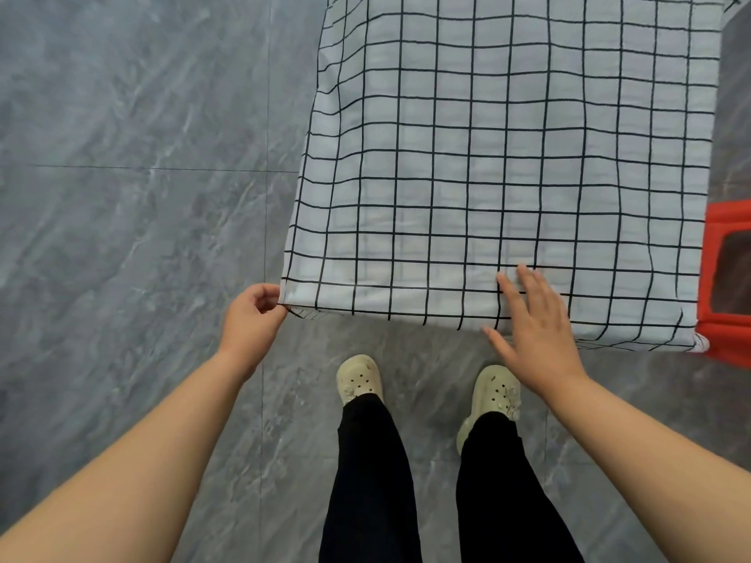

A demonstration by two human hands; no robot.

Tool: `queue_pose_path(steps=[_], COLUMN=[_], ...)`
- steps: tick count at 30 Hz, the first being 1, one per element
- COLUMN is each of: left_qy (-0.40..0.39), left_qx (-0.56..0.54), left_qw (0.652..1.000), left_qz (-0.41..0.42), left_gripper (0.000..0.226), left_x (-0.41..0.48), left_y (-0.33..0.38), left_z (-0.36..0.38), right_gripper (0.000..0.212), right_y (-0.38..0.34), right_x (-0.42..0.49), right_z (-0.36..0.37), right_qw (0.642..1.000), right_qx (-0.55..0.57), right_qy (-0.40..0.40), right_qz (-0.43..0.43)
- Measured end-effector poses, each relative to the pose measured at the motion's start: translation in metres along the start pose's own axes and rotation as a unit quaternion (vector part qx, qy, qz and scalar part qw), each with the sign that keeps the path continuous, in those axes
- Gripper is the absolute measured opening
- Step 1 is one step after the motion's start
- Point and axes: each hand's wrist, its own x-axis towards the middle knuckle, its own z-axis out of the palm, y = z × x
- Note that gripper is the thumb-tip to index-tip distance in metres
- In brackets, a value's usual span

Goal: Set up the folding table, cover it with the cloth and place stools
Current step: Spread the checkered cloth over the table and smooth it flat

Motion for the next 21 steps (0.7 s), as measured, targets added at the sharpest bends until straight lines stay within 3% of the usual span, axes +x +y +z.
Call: queue_pose_path(steps=[3,6,9,11,15,21], left_qy=[-0.007,-0.003,-0.09,-0.117,-0.086,-0.132], left_qx=[0.033,-0.002,-0.095,-0.074,-0.065,-0.15], left_qw=[0.999,1.0,0.987,0.986,0.992,0.974], left_qz=[0.019,-0.024,-0.095,-0.092,-0.067,-0.106], left_gripper=[0.019,0.029,0.013,0.021,0.007,0.007], left_x=[0.0,0.004,0.005,0.005,0.004,0.012], left_y=[0.0,0.0,0.002,0.0,0.005,0.005], left_z=[-0.009,-0.017,-0.017,-0.014,-0.013,-0.03], right_gripper=[0.079,0.083,0.087,0.089,0.09,0.095], right_y=[-0.002,-0.005,-0.009,-0.01,-0.011,-0.01], right_x=[0.0,0.001,0.001,0.0,0.0,0.001], right_z=[0.001,0.001,0.002,0.003,0.002,0.003], right_qw=[1.0,1.0,0.999,0.999,0.999,0.998], right_qx=[-0.014,-0.023,-0.026,-0.032,-0.033,-0.048], right_qy=[-0.008,-0.013,-0.017,-0.019,-0.024,-0.043], right_qz=[0.005,0.01,0.019,0.023,0.023,0.023])
